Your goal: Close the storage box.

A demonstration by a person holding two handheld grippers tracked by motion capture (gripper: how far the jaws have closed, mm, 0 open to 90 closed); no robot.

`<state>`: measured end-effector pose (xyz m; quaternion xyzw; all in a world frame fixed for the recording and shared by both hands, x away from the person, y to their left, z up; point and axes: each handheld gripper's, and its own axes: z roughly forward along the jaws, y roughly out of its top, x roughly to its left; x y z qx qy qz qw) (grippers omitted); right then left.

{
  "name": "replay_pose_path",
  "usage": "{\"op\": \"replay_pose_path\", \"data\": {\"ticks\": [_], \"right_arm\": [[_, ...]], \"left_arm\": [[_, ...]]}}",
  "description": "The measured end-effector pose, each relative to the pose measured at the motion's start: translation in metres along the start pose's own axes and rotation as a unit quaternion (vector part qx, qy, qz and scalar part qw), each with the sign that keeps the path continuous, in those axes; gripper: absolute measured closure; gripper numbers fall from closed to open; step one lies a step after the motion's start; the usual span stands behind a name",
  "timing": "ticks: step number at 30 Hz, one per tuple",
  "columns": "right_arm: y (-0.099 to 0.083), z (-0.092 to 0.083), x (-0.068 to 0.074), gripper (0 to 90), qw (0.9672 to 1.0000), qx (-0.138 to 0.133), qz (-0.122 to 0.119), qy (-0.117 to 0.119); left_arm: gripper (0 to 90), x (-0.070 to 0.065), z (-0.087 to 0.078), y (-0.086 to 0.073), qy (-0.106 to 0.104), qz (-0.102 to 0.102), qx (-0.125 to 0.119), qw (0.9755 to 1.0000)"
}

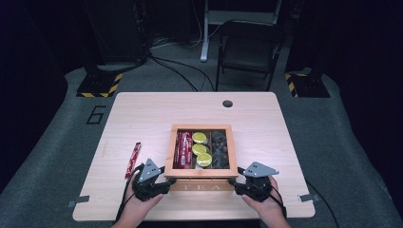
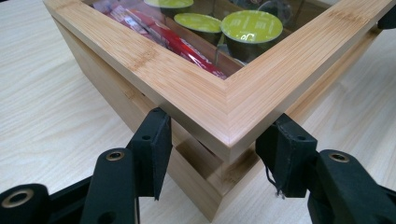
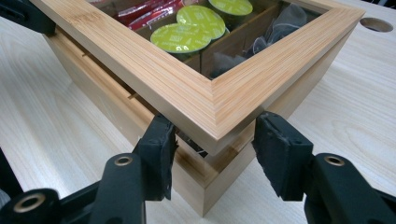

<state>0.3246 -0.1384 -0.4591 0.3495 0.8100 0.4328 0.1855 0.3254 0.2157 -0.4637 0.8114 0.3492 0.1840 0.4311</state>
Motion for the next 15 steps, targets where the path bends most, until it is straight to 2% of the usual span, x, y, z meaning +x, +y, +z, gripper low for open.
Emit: {"op": "replay_pose_path", "data": {"ticks": [2, 8, 10, 12, 13, 14, 15], "right_arm": [[-0.0005, 0.0003, -0.0006, 47.5, 1.0000, 0.004, -0.006, 0.002], [-0.0016, 0.0020, 0.0004, 44.4, 0.9999, 0.014, 0.005, 0.005], [-0.0019, 0.0033, -0.0001, 42.5, 0.9998, 0.021, -0.003, 0.007], [-0.0025, 0.0048, 0.0012, 40.4, 0.9996, 0.029, 0.003, 0.008], [-0.0027, 0.0055, 0.0005, 37.6, 0.9994, 0.034, -0.003, 0.009], [-0.0027, 0.0062, 0.0016, 36.0, 0.9992, 0.039, 0.002, 0.007], [-0.0029, 0.0076, 0.0015, 32.9, 0.9990, 0.044, -0.007, 0.008]], "left_arm": [[44.4, -0.0006, 0.0007, -0.0003, 0.000, -0.002, 0.003, 1.0000], [37.4, -0.0007, 0.0029, -0.0011, -0.009, -0.014, 0.006, 0.9999], [35.7, -0.0019, 0.0047, -0.0018, -0.009, -0.013, 0.019, 0.9997], [32.6, -0.0031, 0.0064, -0.0022, -0.009, -0.017, 0.024, 0.9995], [30.1, -0.0036, 0.0071, -0.0023, -0.011, -0.019, 0.031, 0.9993], [28.8, -0.0042, 0.0075, -0.0028, -0.009, -0.017, 0.037, 0.9991], [28.2, -0.0055, 0.0088, -0.0037, -0.001, -0.011, 0.041, 0.9991]]}}
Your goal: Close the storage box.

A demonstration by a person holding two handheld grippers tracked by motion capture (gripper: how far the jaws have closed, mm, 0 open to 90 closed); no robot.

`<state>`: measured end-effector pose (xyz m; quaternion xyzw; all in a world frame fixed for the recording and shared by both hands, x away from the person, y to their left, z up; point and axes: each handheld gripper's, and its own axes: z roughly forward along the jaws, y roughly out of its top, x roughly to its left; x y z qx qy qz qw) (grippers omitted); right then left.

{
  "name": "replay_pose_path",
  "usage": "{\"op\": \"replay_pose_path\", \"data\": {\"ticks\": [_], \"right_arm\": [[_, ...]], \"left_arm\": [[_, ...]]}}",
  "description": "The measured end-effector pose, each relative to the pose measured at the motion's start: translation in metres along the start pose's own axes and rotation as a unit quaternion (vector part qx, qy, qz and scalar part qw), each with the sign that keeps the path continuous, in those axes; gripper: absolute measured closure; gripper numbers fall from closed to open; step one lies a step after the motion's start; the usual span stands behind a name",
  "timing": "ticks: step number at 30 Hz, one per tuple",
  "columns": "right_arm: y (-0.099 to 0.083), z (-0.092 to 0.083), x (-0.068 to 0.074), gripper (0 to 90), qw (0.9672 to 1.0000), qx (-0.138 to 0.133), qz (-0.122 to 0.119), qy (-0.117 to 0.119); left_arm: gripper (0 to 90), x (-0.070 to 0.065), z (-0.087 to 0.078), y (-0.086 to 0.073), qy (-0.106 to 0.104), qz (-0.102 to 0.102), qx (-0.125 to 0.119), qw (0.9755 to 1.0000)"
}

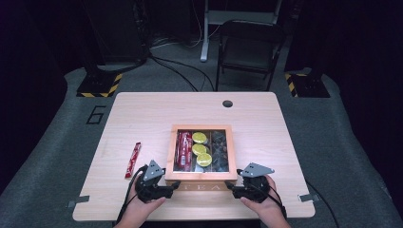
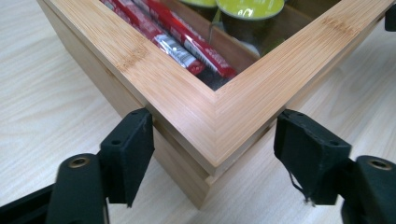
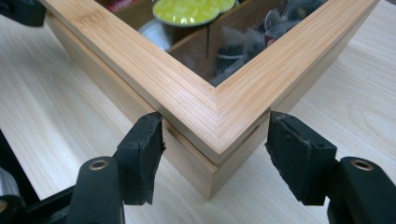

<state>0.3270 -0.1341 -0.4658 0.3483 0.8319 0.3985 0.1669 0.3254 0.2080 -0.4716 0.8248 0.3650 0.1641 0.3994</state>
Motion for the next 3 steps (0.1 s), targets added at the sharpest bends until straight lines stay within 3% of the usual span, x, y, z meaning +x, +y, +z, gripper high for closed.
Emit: {"op": "replay_pose_path", "data": {"ticks": [1, 3], "right_arm": [[0.0001, 0.0006, 0.0006, 29.5, 1.0000, 0.003, -0.001, 0.001], [0.0010, -0.0007, 0.0007, 28.9, 1.0000, -0.002, -0.001, 0.000]], "left_arm": [[25.7, 0.0003, 0.0005, -0.0006, -0.004, -0.001, 0.010, 0.9999], [23.1, 0.0000, 0.0008, -0.0020, -0.007, -0.009, 0.003, 0.9999]]}}
